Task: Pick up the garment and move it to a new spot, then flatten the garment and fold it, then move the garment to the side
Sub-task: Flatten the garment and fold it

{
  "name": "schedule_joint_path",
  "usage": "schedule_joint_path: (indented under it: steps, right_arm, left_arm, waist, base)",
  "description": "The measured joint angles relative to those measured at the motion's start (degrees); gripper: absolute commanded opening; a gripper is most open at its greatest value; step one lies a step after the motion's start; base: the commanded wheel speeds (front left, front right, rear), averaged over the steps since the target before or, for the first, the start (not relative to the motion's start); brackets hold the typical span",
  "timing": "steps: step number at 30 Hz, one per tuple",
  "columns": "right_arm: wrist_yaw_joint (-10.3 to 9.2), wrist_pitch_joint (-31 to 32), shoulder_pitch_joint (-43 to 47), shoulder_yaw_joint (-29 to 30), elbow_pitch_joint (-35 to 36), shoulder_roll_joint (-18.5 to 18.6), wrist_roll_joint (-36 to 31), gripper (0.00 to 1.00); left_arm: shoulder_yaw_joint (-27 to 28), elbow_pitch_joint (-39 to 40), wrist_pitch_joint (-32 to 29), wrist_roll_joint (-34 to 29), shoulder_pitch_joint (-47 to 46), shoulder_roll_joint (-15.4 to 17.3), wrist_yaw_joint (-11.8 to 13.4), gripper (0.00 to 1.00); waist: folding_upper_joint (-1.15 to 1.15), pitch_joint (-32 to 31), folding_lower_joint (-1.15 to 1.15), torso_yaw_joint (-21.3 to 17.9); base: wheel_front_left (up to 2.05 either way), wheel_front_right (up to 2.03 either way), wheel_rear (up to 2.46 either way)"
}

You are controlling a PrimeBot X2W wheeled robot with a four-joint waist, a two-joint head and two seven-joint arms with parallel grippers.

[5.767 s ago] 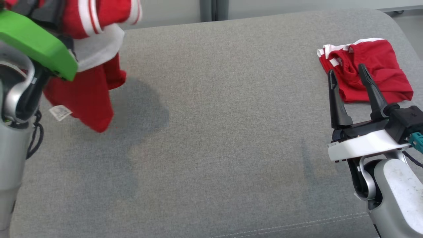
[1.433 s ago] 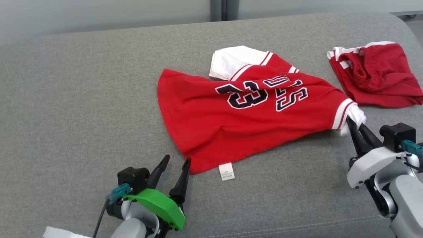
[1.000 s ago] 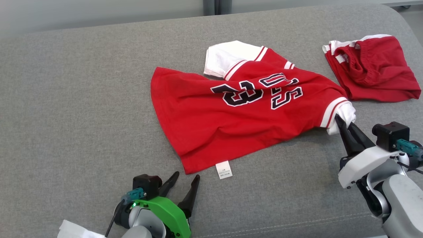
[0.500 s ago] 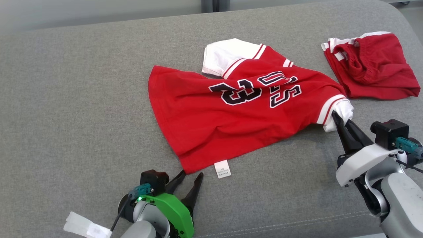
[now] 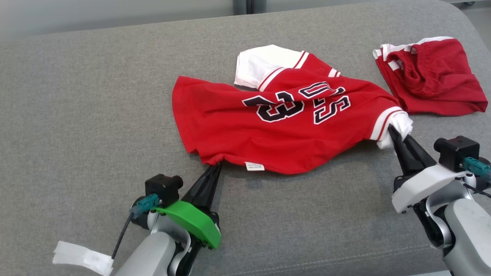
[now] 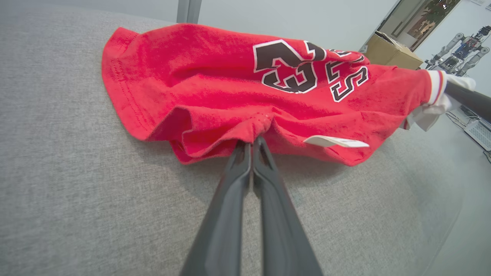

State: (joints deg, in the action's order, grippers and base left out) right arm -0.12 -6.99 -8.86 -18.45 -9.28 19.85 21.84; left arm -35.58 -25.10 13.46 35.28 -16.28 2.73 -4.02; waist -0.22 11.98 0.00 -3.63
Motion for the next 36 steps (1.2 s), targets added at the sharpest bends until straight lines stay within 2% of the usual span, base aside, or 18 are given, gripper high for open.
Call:
schedule_joint_path:
  steps: [5,9,11,21,29,32,36]
  right_arm:
    - [-1.02,-0.5,0.0,1.7,1.5,0.8,0.0,0.0]
    - [-1.1,-1.8,0.0,2.3,4.5,1.3,-0.2,0.0]
    - [-1.57,-2.1,0.0,2.4,5.8,1.6,-0.6,0.0]
    - [-1.41,-2.8,-0.2,0.7,11.4,1.7,-1.3,0.0]
    - [-2.52,-2.1,-0.2,1.4,15.6,2.7,-3.5,0.0]
    - [-1.68,1.2,-0.2,-0.8,15.2,3.4,-3.7,0.0]
    - [1.29,8.6,-0.6,-6.6,10.6,3.3,-3.6,0.0]
  left_arm:
    - [3.8,4.0,1.1,1.2,-1.8,0.0,0.0,0.0]
    - [6.6,7.3,1.2,1.4,-1.9,-0.1,0.1,0.0]
    - [8.2,8.7,1.2,1.5,-1.9,-0.1,0.5,0.0]
    - [20.3,19.9,1.2,-1.3,0.0,0.7,3.2,0.0]
    - [24.4,26.4,1.2,-3.1,2.7,0.4,3.5,0.0]
    - [24.3,27.2,1.2,-3.7,3.9,0.3,3.5,0.0]
    - [23.0,24.5,1.2,-3.7,7.7,0.4,3.4,0.0]
  waist:
    - [0.0,-0.3,0.0,0.8]
    - [0.0,-0.8,0.0,1.8]
    - [0.0,-1.0,0.0,2.1]
    - [0.0,-1.7,0.0,3.4]
    - [0.0,-2.2,0.0,5.2]
    - [0.0,-2.7,0.0,5.8]
    - [0.0,-3.0,0.0,6.2]
  base:
    - [0.0,0.0,0.0]
    - [0.0,0.0,0.0]
    - [0.0,0.0,0.0]
    - [0.0,0.0,0.0]
    - [0.0,0.0,0.0]
    - [0.0,0.0,0.0]
    - [0.0,0.0,0.0]
